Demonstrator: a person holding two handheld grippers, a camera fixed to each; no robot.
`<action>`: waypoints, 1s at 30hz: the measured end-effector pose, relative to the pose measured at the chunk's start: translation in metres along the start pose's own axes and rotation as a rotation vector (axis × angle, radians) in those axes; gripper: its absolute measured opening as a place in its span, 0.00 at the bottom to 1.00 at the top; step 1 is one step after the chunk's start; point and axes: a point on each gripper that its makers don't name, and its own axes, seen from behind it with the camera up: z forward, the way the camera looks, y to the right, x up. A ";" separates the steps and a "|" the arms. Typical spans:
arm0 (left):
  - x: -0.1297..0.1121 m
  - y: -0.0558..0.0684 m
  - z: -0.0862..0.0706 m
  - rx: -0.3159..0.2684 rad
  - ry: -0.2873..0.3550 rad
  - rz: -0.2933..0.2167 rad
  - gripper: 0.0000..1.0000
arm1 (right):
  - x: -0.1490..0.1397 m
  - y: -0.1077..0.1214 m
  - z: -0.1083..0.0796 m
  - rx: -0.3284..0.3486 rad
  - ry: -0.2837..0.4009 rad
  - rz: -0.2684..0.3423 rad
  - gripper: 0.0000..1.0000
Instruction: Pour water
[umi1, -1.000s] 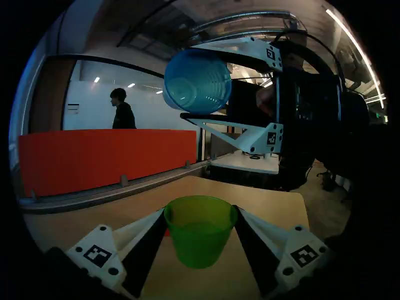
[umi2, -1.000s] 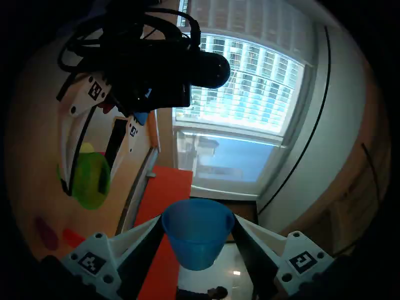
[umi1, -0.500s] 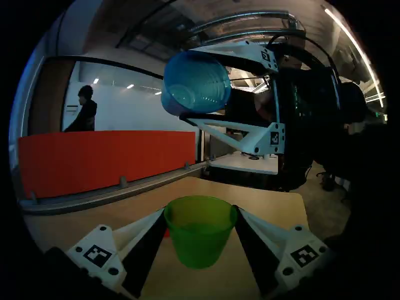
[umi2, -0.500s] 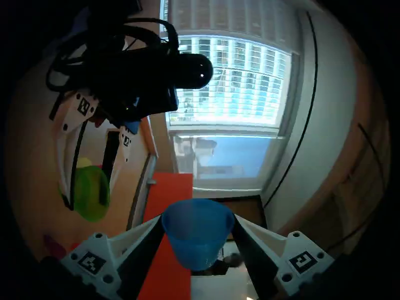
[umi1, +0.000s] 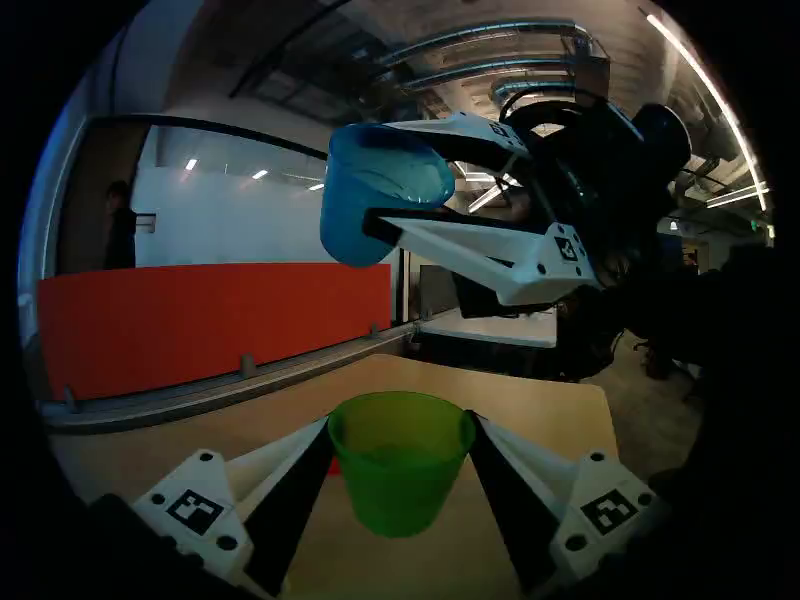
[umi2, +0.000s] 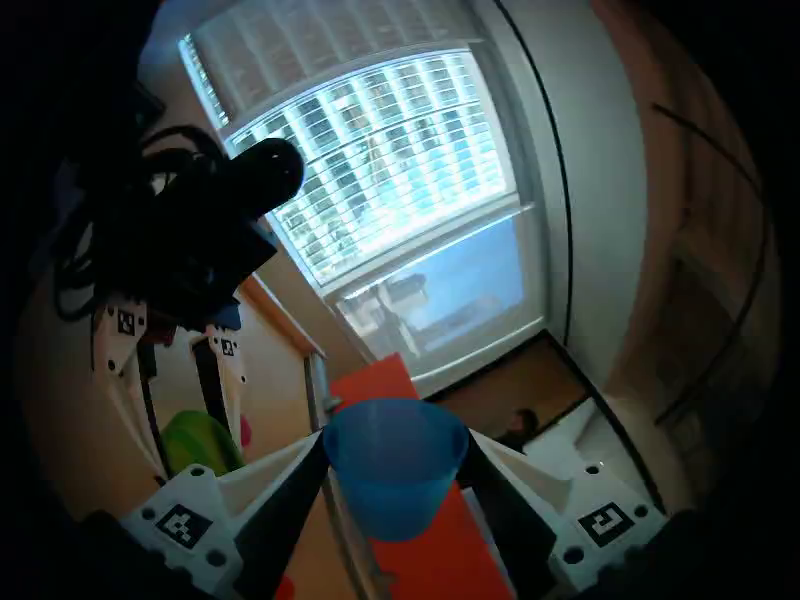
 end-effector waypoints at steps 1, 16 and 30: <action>0.000 0.000 0.000 0.001 0.000 0.001 0.89 | 0.001 -0.002 0.000 0.003 0.003 0.039 0.92; 0.000 -0.002 -0.003 0.012 0.001 0.006 0.89 | 0.008 -0.023 -0.004 0.077 0.018 0.601 0.92; 0.001 -0.003 -0.005 0.018 0.000 0.013 0.89 | 0.014 -0.018 -0.005 0.104 0.033 0.854 0.92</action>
